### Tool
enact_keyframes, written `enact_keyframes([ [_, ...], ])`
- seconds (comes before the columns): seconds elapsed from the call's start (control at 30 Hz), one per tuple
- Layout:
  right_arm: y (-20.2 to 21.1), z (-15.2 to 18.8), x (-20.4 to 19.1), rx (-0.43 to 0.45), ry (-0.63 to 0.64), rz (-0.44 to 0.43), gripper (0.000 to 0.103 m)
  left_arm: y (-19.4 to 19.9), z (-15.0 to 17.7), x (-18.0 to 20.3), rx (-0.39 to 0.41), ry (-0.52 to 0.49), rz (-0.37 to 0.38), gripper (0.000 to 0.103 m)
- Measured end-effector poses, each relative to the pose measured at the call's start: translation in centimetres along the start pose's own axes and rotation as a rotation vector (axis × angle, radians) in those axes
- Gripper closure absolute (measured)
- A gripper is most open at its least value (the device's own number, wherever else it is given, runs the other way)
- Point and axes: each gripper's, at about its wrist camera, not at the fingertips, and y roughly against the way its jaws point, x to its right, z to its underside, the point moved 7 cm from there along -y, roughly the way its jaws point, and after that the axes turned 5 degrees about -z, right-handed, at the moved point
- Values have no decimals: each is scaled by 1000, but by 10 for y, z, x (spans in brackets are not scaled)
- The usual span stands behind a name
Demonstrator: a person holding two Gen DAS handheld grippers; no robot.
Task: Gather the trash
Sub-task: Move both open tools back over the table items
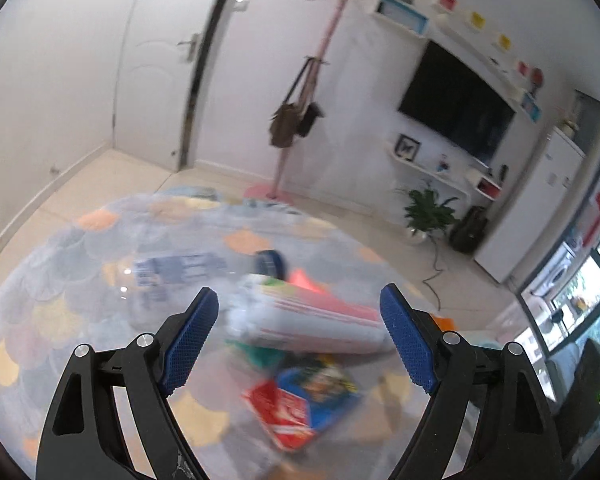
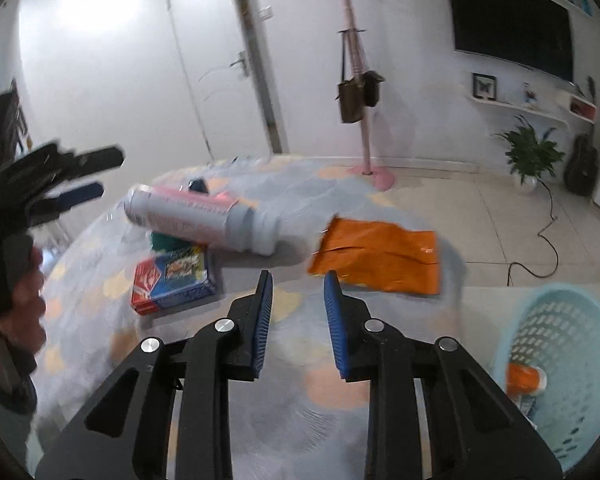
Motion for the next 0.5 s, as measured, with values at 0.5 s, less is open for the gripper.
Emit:
enact_keyframes([
  [0.5,-24,12,-4,-56,0,-32,79,6,53,26,-151,-80,237,28],
])
